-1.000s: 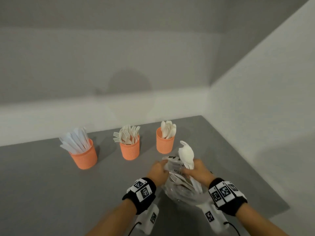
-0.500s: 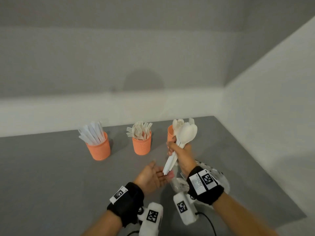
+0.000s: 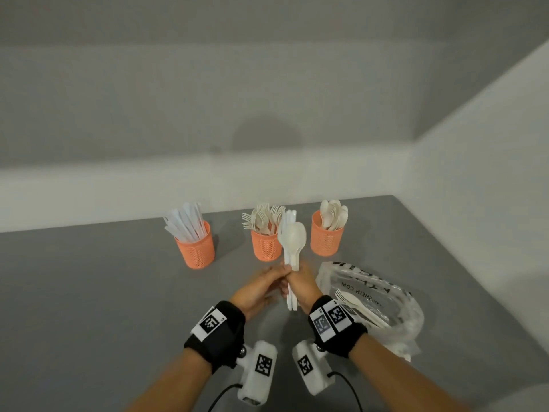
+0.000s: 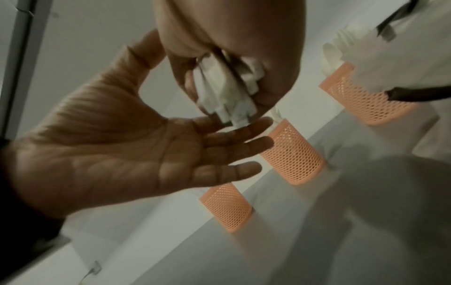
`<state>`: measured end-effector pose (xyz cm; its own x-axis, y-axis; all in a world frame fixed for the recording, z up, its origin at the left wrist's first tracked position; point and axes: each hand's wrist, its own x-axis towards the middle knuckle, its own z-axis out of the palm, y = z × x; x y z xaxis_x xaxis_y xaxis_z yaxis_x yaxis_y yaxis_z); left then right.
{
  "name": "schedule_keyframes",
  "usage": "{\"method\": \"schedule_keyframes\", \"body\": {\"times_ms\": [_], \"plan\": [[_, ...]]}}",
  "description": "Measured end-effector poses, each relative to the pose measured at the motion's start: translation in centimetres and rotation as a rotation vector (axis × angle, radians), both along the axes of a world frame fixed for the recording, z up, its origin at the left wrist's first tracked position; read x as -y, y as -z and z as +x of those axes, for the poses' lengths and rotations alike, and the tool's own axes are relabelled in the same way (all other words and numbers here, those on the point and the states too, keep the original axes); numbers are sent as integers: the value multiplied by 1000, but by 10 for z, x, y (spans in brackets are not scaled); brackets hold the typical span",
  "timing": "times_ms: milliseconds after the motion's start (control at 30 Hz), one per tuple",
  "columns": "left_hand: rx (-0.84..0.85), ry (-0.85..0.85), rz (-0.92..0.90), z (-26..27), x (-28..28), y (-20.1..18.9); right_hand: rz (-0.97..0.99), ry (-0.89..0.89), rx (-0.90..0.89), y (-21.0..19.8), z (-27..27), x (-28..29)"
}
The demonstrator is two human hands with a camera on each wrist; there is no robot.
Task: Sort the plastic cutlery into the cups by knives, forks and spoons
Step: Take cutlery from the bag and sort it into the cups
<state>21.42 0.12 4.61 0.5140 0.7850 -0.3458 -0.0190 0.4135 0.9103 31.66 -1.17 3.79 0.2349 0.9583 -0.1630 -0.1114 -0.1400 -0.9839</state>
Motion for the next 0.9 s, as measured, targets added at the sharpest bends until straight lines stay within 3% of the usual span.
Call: {"method": "schedule_keyframes", "body": {"times_ms": [200, 333, 433, 600, 700, 900], "plan": [[-14, -11, 12, -12, -14, -14, -126, -329, -64, -4, -22, 1], [-57, -180, 93, -13, -21, -11, -218, -472, 26, -10, -24, -1], [-133, -255, 162, -11, -24, -12, -217, -444, 29, -11, -27, -2], [-200, -163, 206, -15, -31, -20, -303, -438, -368, -5, -27, -1], [-113, -330, 198, -21, -39, -27, -332, -475, -560, -2, -21, -4], [-186, -396, 355, -30, -54, -40, -345, -443, -479, 2, -19, -3]]}}
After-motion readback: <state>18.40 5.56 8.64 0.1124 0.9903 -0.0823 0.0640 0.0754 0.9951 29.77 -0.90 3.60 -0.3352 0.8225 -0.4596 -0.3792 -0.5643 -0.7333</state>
